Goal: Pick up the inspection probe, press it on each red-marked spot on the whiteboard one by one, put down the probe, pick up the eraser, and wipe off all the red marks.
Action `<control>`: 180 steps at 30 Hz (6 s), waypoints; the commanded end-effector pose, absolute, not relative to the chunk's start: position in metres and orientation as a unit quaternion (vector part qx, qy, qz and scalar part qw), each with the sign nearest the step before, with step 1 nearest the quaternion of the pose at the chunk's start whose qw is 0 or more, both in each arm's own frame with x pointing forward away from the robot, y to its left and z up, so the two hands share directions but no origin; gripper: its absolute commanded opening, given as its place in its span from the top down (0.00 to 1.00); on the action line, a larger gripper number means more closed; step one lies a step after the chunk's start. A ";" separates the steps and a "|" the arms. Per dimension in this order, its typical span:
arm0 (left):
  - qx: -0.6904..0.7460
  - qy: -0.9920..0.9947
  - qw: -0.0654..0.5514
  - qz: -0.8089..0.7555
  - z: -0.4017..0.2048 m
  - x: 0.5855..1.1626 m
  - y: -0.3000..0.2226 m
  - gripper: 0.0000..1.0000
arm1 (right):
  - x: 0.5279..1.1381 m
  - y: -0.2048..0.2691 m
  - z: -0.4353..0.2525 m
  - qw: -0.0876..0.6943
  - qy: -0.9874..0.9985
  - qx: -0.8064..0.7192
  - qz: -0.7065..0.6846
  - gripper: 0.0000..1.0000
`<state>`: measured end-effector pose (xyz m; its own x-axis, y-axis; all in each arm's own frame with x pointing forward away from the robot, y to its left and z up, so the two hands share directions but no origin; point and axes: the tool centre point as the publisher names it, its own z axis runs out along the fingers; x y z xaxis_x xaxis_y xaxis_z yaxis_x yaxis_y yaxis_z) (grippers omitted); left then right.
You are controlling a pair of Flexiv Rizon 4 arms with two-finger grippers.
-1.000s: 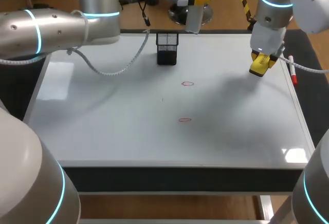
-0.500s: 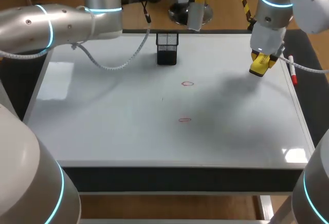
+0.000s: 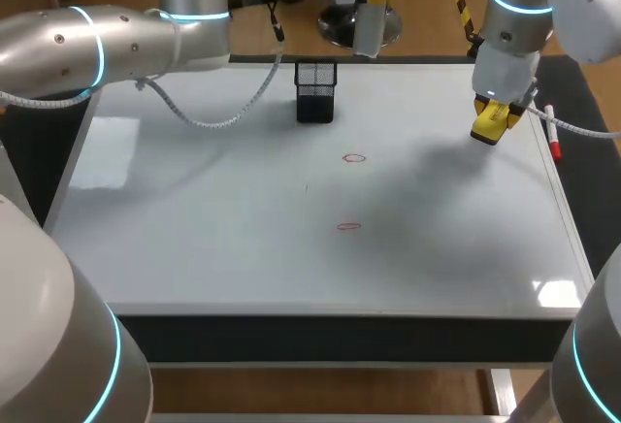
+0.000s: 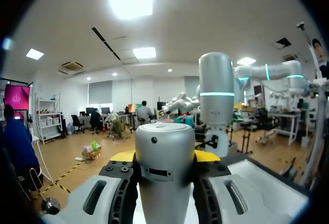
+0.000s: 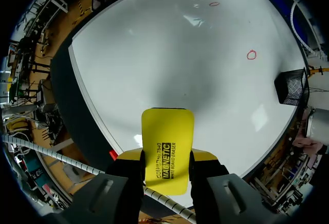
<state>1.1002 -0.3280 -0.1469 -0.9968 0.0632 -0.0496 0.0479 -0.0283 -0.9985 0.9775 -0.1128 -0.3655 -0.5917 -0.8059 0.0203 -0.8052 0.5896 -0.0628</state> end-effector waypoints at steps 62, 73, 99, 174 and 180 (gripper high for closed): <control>-0.040 -0.698 0.007 0.715 -0.145 1.101 -0.328 1.00 | 0.948 0.180 -0.418 0.011 0.683 -0.730 -0.009 1.00; -0.040 -0.698 0.007 0.715 -0.145 1.101 -0.328 1.00 | 0.952 0.166 -0.428 -0.003 0.692 -0.722 -0.003 1.00; -0.040 -0.698 0.007 0.715 -0.145 1.101 -0.328 1.00 | 0.947 0.087 -0.428 -0.023 0.746 -0.665 -0.016 1.00; -0.064 -0.696 0.016 0.715 -0.140 1.071 -0.341 1.00 | 0.950 -0.110 -0.376 0.003 0.881 -0.472 -0.024 1.00; -0.083 -0.689 0.025 0.719 -0.131 1.030 -0.339 1.00 | 0.950 -0.110 -0.376 0.003 0.881 -0.472 -0.024 1.00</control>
<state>1.0514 -0.3471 -0.1365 -0.9811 0.1753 -0.0819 0.0729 -0.0570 -0.9957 0.9489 -0.1094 -0.3764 -0.5561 -0.8310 0.0141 -0.8306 0.5551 -0.0438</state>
